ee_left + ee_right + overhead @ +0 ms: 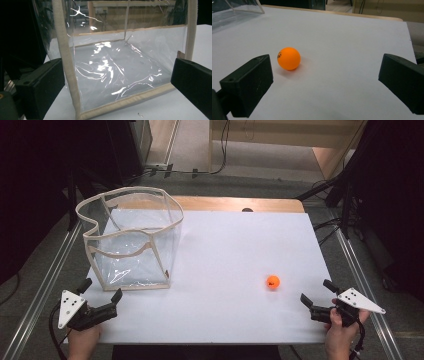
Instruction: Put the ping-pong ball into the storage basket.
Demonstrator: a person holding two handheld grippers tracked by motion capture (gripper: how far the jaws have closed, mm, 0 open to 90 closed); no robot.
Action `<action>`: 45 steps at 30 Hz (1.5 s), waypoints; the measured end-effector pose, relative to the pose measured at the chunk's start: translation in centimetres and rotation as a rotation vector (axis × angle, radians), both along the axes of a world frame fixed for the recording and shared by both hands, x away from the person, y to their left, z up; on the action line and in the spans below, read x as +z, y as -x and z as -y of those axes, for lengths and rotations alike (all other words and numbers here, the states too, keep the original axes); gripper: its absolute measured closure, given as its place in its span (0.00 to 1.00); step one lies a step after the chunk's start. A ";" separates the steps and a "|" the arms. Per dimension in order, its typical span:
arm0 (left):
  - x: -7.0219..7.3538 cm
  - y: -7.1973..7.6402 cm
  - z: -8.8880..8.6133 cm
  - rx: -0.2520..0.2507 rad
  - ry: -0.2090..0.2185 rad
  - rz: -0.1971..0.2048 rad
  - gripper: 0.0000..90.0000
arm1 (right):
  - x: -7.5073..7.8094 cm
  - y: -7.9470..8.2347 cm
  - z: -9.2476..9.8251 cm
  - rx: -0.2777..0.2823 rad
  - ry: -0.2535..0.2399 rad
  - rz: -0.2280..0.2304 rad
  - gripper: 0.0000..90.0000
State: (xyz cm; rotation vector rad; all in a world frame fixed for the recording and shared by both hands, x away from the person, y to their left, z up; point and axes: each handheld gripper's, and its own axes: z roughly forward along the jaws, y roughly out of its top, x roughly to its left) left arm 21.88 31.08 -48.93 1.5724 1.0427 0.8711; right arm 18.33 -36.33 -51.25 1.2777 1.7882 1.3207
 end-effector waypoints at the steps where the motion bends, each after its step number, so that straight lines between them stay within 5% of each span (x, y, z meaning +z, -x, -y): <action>1: 0.0 0.0 0.0 0.000 0.001 0.000 0.00 | 0.0 0.0 0.1 0.000 0.000 0.002 0.00; 5: 0.0 0.0 0.0 0.002 -0.001 -0.001 0.00 | 0.3 -0.3 -0.1 0.008 0.049 -0.017 0.04; 26: 0.0 0.0 0.2 0.005 -0.014 0.000 0.00 | 4.1 -2.2 -4.3 0.159 0.128 -0.056 0.00; 45: 0.0 0.0 0.2 0.006 -0.013 -0.002 0.00 | 6.3 -5.5 -6.5 0.201 0.204 -0.129 0.00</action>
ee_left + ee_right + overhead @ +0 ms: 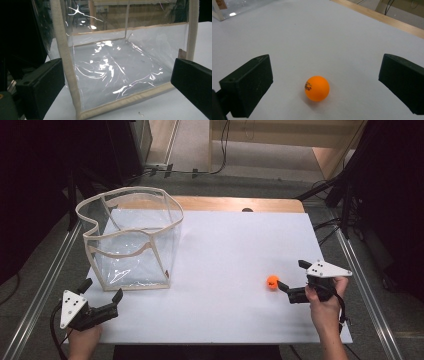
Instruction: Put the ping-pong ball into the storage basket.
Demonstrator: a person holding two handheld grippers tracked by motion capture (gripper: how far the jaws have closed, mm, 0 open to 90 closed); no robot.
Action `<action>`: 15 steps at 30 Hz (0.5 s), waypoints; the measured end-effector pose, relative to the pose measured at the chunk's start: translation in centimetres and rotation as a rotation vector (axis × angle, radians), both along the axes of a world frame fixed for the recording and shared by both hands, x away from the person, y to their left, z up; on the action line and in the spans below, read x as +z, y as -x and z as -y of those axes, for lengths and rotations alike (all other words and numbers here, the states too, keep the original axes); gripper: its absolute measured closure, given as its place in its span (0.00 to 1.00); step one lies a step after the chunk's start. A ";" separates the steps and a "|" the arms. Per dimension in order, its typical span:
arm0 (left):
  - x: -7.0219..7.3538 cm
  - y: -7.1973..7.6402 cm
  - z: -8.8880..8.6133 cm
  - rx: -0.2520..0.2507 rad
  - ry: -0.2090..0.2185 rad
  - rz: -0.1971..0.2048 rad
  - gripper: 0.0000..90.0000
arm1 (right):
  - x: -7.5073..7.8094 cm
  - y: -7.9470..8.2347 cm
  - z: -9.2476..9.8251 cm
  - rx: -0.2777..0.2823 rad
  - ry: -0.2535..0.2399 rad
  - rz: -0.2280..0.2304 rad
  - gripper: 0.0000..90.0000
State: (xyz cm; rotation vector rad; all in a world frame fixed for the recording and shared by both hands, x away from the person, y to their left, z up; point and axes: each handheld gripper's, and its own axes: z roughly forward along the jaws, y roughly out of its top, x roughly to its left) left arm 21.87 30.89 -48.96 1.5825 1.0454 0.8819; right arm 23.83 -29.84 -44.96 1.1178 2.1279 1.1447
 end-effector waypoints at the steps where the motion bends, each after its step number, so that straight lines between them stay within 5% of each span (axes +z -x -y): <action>1: 0.0 0.0 0.0 0.000 0.000 0.000 0.00 | 0.0 -0.2 0.0 0.007 0.002 -0.001 0.00; 15: 0.0 0.0 0.0 -0.003 0.000 0.001 0.00 | 0.3 -1.9 -0.9 0.044 0.050 -0.077 0.00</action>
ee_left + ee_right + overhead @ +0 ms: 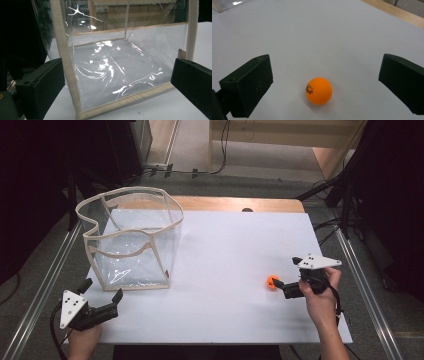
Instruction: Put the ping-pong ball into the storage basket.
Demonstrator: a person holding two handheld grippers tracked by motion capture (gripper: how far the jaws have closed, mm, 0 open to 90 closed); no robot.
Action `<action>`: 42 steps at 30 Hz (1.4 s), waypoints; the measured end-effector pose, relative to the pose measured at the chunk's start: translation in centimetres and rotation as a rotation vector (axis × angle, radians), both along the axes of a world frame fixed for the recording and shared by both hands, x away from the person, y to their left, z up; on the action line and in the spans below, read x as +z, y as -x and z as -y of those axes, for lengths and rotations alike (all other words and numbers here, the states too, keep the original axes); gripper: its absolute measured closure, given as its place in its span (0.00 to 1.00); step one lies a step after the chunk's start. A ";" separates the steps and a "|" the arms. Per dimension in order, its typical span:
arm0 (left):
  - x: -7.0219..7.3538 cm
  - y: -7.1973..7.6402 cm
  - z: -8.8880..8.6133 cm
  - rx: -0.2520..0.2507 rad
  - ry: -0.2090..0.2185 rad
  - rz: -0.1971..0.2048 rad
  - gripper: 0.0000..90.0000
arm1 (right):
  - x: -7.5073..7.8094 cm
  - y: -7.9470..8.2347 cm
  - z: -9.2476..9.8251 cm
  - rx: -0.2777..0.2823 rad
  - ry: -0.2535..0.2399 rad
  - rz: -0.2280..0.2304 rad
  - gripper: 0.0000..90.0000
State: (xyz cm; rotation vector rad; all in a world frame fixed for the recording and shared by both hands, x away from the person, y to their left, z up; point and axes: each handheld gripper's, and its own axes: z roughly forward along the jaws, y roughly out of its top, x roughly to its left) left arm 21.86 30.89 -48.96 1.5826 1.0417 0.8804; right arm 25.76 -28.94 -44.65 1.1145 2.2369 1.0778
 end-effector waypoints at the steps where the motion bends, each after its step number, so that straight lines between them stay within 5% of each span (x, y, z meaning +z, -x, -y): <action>1: 0.0 0.0 0.0 0.000 0.000 0.000 0.00 | 0.1 -0.1 -0.1 0.001 0.004 -0.003 0.00; 12: 0.0 0.0 0.0 -0.002 0.000 0.000 0.00 | 0.5 -1.5 -0.8 0.034 0.054 -0.054 0.00; 34: 0.0 0.0 0.0 -0.001 0.000 -0.003 0.00 | -0.5 -4.4 -1.6 0.067 0.208 -0.339 0.00; 42: 0.0 0.0 0.0 -0.001 0.001 -0.002 0.00 | -1.1 -4.9 -2.1 0.108 0.240 -0.394 0.02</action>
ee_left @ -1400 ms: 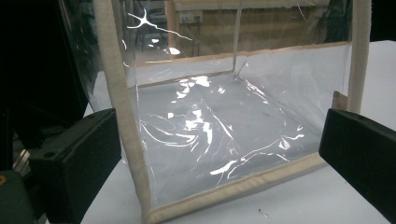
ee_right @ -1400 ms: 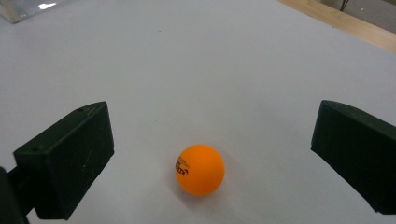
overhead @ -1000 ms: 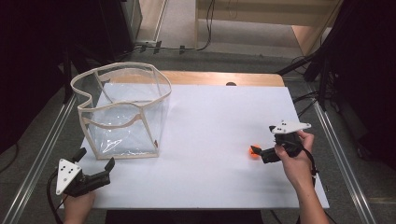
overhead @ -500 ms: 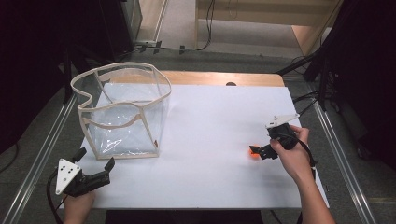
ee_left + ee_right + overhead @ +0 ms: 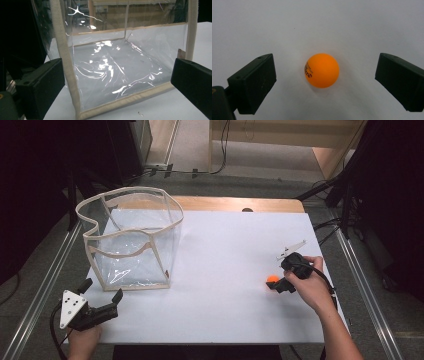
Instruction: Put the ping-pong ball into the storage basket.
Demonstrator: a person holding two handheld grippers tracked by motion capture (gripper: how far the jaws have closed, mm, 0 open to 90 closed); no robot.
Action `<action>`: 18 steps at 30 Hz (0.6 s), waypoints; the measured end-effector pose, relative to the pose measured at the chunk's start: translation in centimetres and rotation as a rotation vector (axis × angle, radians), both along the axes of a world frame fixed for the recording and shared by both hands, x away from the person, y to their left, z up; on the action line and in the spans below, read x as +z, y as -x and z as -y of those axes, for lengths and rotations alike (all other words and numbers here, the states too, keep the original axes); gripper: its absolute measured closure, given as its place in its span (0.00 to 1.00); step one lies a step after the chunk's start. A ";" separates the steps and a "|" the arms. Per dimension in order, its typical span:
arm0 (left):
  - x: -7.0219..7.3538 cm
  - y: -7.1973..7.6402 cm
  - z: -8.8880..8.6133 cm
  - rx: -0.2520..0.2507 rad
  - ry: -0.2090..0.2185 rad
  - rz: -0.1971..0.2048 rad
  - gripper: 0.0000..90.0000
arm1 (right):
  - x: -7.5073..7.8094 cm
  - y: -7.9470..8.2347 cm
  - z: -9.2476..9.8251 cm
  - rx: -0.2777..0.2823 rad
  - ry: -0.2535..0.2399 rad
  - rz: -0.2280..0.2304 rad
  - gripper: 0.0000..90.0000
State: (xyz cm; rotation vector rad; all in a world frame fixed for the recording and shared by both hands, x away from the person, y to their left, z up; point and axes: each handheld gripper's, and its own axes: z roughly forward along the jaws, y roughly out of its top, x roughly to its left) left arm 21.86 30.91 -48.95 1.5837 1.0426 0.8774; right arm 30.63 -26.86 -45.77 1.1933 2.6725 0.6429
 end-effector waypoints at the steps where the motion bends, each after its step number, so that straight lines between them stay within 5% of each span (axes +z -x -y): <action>1: 0.0 0.0 0.0 0.000 -0.001 0.000 0.00 | -0.1 0.0 -0.1 0.008 0.003 -0.010 0.02; 10: 0.0 0.0 0.0 -0.001 -0.001 0.001 0.00 | -1.1 -0.5 -0.3 0.013 0.038 -0.077 0.05; 18: 0.0 0.0 0.0 -0.001 -0.002 0.001 0.00 | -1.7 -0.9 -0.4 0.019 0.047 -0.110 0.22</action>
